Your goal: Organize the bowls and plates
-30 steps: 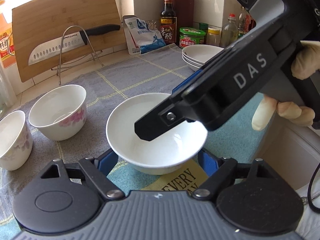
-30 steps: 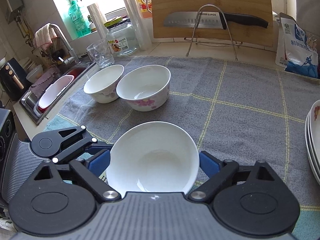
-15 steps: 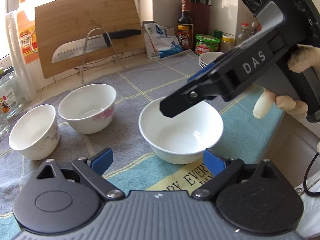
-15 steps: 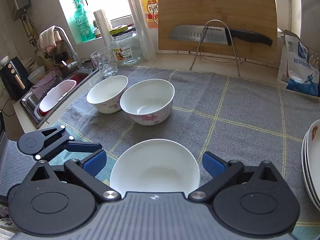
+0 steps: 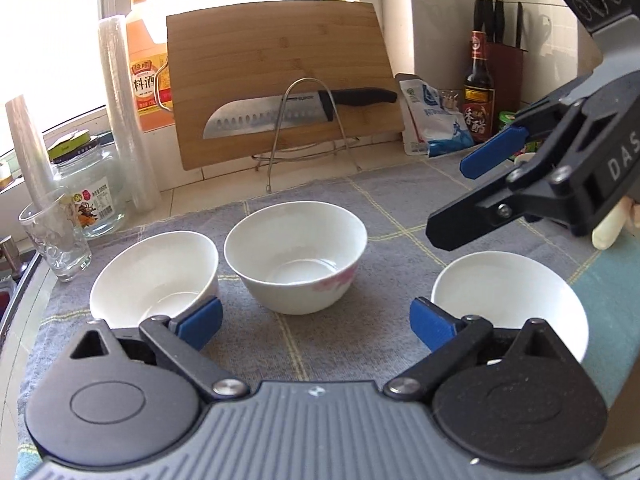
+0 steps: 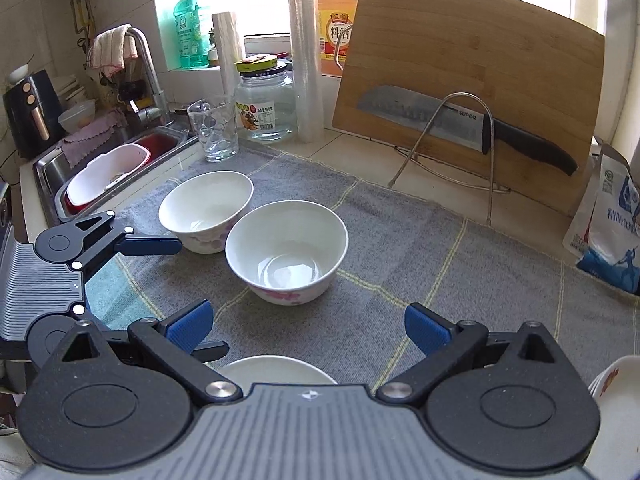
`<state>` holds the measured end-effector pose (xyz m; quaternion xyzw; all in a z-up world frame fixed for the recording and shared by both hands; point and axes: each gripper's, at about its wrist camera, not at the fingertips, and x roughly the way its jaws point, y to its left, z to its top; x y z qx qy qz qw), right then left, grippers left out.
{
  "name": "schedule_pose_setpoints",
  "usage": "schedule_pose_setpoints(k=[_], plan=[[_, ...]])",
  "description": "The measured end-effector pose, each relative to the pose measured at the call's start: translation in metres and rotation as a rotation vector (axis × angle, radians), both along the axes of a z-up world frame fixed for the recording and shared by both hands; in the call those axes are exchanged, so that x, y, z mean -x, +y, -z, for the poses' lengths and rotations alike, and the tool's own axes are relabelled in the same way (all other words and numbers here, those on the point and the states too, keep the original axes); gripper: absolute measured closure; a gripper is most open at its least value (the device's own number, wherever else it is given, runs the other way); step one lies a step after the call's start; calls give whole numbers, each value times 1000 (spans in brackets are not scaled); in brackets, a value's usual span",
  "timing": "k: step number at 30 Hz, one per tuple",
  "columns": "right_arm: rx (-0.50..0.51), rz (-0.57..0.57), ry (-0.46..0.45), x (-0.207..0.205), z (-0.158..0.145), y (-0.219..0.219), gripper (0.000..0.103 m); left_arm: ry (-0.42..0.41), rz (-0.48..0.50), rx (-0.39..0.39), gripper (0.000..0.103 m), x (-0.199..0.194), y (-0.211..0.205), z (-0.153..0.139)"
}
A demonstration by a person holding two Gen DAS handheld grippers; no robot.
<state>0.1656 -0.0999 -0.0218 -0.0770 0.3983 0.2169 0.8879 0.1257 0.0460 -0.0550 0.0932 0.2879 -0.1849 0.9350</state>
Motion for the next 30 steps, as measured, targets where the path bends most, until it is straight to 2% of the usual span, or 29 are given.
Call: schedule_pose_setpoints(k=[9,13,21,30], plan=[[-11,-55,32,-36,5,7,0,32,-70,56,7,-27,-4,11],[-19,-81,55,-50,9,10,1,46,-76,50,14,-36,-9,14],[-51,-125,132,-86,22,15,14,49,-106,37,19,-42,-12,20],[-69,-146,200,-119,39,23,20,46,-107,52,20,-45,-13,18]])
